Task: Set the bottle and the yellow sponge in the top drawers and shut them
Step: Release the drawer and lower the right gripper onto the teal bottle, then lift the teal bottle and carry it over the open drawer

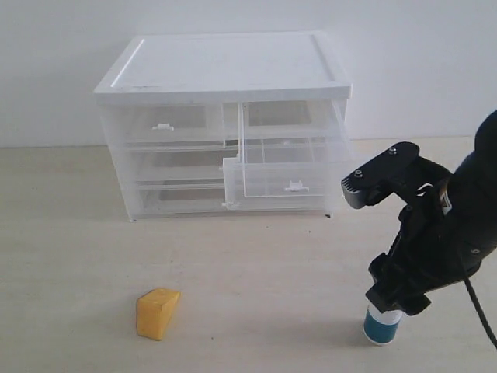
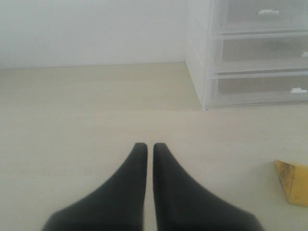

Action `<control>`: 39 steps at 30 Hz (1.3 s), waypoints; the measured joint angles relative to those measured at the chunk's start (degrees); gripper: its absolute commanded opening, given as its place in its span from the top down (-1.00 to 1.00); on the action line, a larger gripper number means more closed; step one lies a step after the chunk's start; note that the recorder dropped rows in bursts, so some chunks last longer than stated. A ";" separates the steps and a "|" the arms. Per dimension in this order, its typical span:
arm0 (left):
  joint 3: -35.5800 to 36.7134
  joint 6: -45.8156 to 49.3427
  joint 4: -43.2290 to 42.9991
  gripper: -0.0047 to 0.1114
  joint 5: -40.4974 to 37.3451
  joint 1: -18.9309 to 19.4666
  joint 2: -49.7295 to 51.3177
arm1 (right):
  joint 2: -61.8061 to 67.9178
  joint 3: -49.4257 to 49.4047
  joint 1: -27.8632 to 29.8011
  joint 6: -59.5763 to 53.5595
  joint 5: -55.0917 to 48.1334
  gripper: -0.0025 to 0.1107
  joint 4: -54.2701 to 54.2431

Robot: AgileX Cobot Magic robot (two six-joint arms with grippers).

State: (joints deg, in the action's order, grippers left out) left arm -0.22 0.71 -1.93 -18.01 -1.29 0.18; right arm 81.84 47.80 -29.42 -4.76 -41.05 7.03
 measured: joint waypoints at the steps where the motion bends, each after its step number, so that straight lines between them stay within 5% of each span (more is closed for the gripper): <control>1: 0.00 0.00 0.00 0.85 0.00 0.00 0.00 | 0.25 -0.50 0.39 -0.53 1.01 -0.27 -0.66; 20: 0.00 0.00 0.00 0.85 0.00 0.00 0.00 | 14.26 -1.63 0.72 -1.63 12.27 -0.24 -3.18; 23: 0.00 0.00 0.00 0.85 0.00 0.00 0.00 | 14.67 -1.63 0.72 -1.63 12.41 0.08 -3.18; 25: 0.00 0.00 0.00 0.85 0.00 0.00 0.00 | 14.77 -1.63 0.72 -1.63 12.51 0.52 -3.18; 26: 0.00 0.00 0.00 0.85 0.00 0.00 0.00 | 14.77 -1.63 0.72 -1.63 12.51 0.96 -3.18; 39: 0.00 0.00 0.00 0.85 0.00 0.00 0.00 | -3.18 3.55 0.72 -3.27 0.20 0.96 -4.58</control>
State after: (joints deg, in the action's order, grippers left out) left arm -0.22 0.71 -1.93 -18.01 -1.29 0.18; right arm 78.66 51.35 -28.69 -8.03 -40.86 2.44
